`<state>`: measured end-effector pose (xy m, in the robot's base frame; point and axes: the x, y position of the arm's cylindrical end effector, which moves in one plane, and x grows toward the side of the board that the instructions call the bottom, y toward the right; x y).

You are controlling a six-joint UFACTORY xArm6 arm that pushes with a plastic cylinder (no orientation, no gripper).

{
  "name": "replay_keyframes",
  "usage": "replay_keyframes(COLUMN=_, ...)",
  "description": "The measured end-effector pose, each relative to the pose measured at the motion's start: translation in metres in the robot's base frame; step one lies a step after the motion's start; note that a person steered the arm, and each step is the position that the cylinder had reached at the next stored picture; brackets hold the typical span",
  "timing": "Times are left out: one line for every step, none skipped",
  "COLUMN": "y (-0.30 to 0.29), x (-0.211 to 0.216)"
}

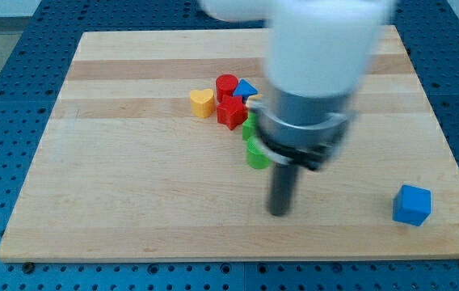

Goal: Push the green circle to the left of the blue cube

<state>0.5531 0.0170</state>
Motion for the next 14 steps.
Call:
replay_keyframes(y=-0.066, x=-0.073)
replay_keyframes(y=-0.066, x=-0.108)
replay_keyframes(y=-0.028, x=-0.09)
replay_keyframes(y=0.024, x=-0.077)
replay_keyframes(y=0.064, x=-0.073)
replay_keyframes(y=0.088, x=-0.065)
replay_keyframes(y=0.089, x=-0.062)
replay_keyframes(y=0.07, x=-0.06)
replay_keyframes(y=0.054, x=-0.037)
replay_keyframes(y=0.078, x=-0.023)
replay_keyframes(y=0.092, x=-0.023)
replay_keyframes(y=0.081, x=-0.032)
replay_keyframes(y=0.083, x=-0.053)
replay_keyframes(y=0.105, x=-0.05)
